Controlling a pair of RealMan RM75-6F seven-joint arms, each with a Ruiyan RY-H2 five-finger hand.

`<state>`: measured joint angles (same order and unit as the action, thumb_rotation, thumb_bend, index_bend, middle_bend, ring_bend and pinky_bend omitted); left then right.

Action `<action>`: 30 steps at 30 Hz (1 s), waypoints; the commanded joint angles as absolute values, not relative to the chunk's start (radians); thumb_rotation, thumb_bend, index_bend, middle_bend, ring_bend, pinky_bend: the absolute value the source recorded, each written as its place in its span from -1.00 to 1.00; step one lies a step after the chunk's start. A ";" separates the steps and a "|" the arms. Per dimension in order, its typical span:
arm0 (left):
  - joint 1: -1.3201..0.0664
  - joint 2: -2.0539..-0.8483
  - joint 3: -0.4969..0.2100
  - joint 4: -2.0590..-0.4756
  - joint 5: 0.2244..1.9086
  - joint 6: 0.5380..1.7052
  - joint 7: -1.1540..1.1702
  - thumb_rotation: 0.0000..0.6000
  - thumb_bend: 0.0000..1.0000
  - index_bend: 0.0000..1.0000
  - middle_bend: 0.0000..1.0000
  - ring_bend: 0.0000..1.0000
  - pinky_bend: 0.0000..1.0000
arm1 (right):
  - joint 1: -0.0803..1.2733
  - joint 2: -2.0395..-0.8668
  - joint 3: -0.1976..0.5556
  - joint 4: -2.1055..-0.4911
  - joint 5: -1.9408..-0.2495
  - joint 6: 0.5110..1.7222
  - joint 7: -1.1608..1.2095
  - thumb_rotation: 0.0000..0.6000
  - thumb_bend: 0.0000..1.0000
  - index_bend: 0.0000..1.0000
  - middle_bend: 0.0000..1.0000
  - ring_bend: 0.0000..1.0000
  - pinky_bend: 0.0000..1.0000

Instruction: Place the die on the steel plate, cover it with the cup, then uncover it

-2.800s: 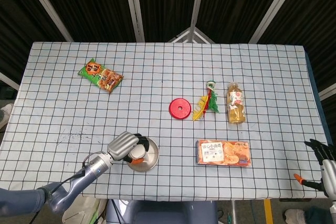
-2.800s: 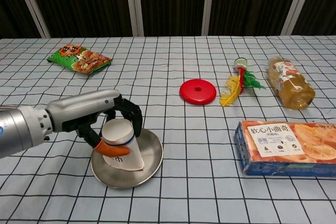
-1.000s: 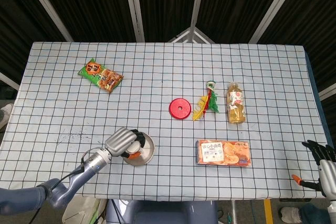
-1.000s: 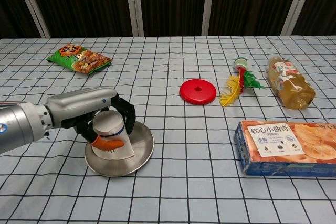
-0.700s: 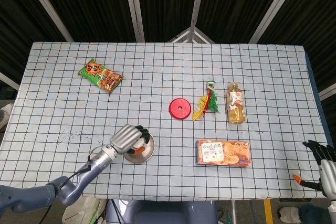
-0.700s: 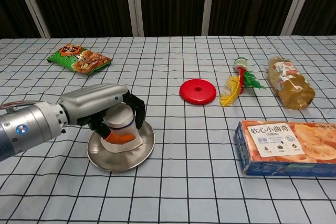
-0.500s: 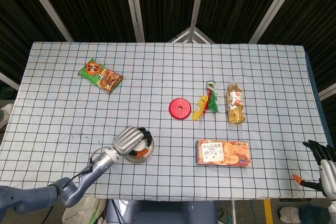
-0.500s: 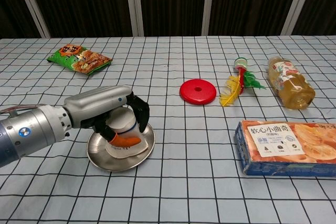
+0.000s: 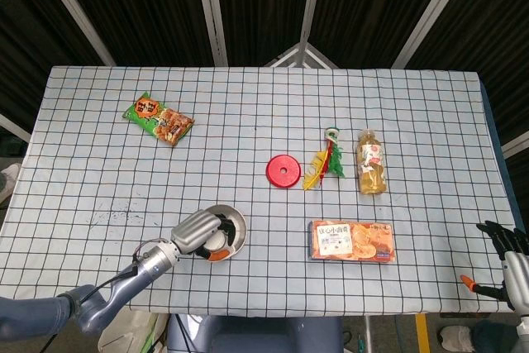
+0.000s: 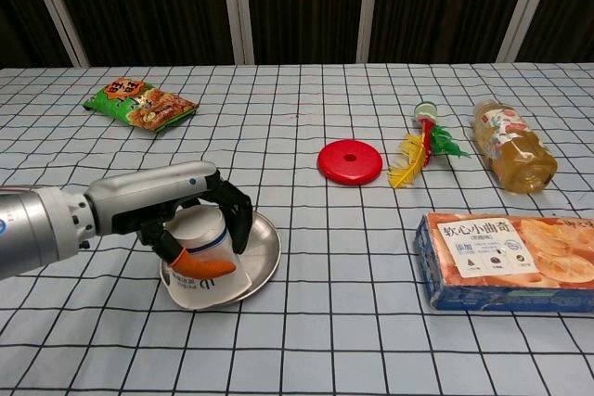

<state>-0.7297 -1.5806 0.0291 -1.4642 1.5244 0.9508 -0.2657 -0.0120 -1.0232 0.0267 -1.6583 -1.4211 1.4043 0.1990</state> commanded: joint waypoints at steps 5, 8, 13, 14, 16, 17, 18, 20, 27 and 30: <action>-0.725 -1.577 -0.029 -1.469 1.529 1.022 -0.252 1.00 -0.09 0.14 -0.07 -0.23 0.08 | -0.010 -1.026 0.025 -1.657 -1.417 1.398 0.191 1.00 -0.89 -0.60 -0.72 -0.74 -1.00; -0.730 -1.571 -0.057 -1.463 1.513 1.030 -0.232 1.00 -0.09 0.14 -0.07 -0.23 0.08 | -0.011 -1.025 0.026 -1.657 -1.413 1.398 0.192 1.00 -0.89 -0.60 -0.72 -0.74 -1.00; -0.725 -1.541 -0.094 -1.427 1.430 1.006 -0.178 1.00 -0.09 0.14 -0.07 -0.23 0.07 | -0.012 -1.024 0.026 -1.656 -1.411 1.396 0.194 1.00 -0.89 -0.60 -0.72 -0.74 -1.00; -0.724 -1.538 -0.099 -1.419 1.415 1.001 -0.163 1.00 -0.09 0.14 -0.07 -0.23 0.07 | -0.012 -1.025 0.026 -1.656 -1.410 1.396 0.194 1.00 -0.89 -0.60 -0.72 -0.74 -1.00; -0.719 -1.536 -0.115 -1.388 1.373 0.998 -0.121 1.00 -0.09 0.14 -0.07 -0.23 0.07 | -0.012 -1.024 0.026 -1.656 -1.409 1.394 0.193 1.00 -0.89 -0.60 -0.72 -0.74 -1.00; -0.717 -1.535 -0.126 -1.374 1.343 0.991 -0.105 1.00 -0.09 0.14 -0.08 -0.23 0.07 | -0.012 -1.024 0.027 -1.656 -1.408 1.395 0.194 1.00 -0.89 -0.60 -0.72 -0.74 -1.00; -0.715 -1.535 -0.135 -1.362 1.323 0.988 -0.096 1.00 -0.09 0.14 -0.08 -0.23 0.07 | -0.012 -1.024 0.027 -1.656 -1.408 1.396 0.194 1.00 -0.89 -0.60 -0.72 -0.74 -1.00; -0.714 -1.538 -0.154 -1.333 1.278 0.976 -0.079 1.00 -0.09 0.14 -0.08 -0.24 0.07 | -0.012 -1.024 0.028 -1.658 -1.409 1.398 0.191 1.00 -0.89 -0.60 -0.72 -0.74 -1.00; -0.723 -1.564 -0.196 -1.237 1.182 0.936 -0.057 1.00 -0.09 0.14 -0.08 -0.24 0.07 | -0.009 -1.025 0.027 -1.658 -1.409 1.394 0.184 1.00 -0.89 -0.60 -0.72 -0.74 -1.00; -0.732 -1.581 -0.216 -1.193 1.154 0.931 -0.044 1.00 -0.09 0.14 -0.09 -0.26 0.06 | -0.008 -1.028 0.027 -1.656 -1.406 1.390 0.181 1.00 -0.89 -0.60 -0.72 -0.74 -1.00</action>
